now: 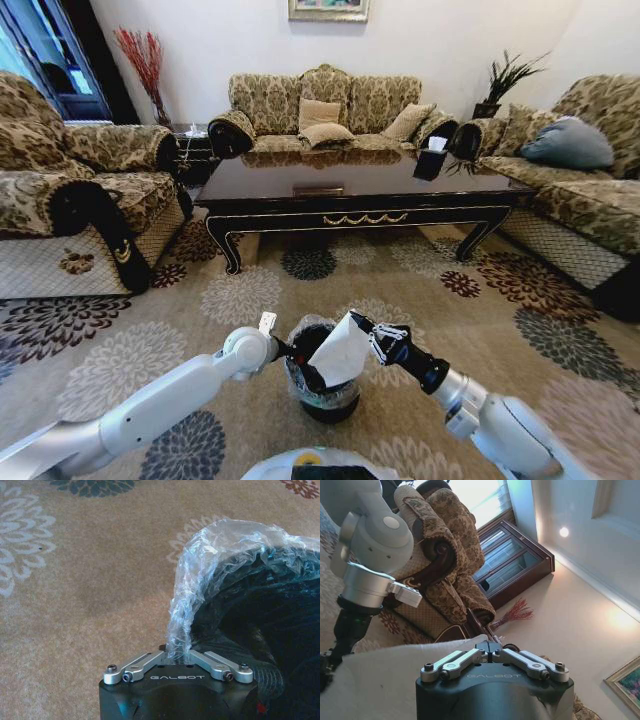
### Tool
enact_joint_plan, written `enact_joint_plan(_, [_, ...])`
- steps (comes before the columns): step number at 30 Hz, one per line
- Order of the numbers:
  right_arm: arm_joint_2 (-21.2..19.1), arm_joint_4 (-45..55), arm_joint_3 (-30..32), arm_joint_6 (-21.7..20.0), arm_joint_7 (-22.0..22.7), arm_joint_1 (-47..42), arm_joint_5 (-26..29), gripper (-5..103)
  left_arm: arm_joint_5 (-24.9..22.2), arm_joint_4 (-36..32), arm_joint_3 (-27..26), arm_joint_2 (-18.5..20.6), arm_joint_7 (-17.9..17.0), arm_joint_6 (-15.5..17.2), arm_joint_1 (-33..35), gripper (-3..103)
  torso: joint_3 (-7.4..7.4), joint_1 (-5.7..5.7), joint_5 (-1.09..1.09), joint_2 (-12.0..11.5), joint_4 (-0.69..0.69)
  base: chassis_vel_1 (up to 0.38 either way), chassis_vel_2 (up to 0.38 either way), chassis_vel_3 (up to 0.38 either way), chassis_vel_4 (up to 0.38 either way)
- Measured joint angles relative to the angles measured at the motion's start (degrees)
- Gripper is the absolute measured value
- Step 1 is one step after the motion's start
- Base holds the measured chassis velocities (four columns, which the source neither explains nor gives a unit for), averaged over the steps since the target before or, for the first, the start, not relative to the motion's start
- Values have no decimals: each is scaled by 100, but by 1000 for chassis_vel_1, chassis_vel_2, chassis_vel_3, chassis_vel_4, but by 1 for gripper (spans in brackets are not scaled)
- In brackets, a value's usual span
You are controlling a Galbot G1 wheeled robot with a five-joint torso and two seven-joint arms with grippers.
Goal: Move to the front of the table and pick up the trash from the floor, then place it into the trash bin.
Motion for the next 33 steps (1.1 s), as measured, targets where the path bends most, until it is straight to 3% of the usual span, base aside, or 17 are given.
enact_joint_plan(11, [7,-318,-401,22,-56,141,-240,1,-9,-47,-7,18,-4,0,69,0,0,0,0,0,-1,0,0,0,0])
enact_joint_plan(13, [24,-367,-503,35,-77,156,-332,12,-20,-37,-7,37,-5,0,53,0,0,0,0,0,1,0,0,0,0])
enact_joint_plan(18, [29,-369,-553,95,-127,87,-468,22,-40,-4,-18,9,-5,0,11,0,0,0,-1,0,1,0,0,0,0])
enact_joint_plan(21, [53,-369,-529,192,-200,-3,-597,38,-58,26,-30,-33,-1,0,-11,0,0,0,-1,0,-2,0,0,0,0])
enact_joint_plan(24, [68,-371,-506,216,-213,-43,-637,44,-60,33,-35,-42,-1,0,-10,0,0,0,-1,0,-1,0,0,0,0])
enact_joint_plan(29, [130,-432,-480,224,-195,-43,-642,66,-49,60,-125,-10,9,0,33,0,0,0,-1,0,0,0,0,0,0])
enact_joint_plan(30, [130,-432,-480,224,-195,-43,-642,66,-49,60,-125,-10,9,0,33,0,0,0,-1,0,0,0,0,0,0])
enact_joint_plan(33, [215,-477,-481,233,-144,-77,-640,82,-36,51,-324,119,9,0,142,0,0,0,-1,0,0,0,0,0,0])
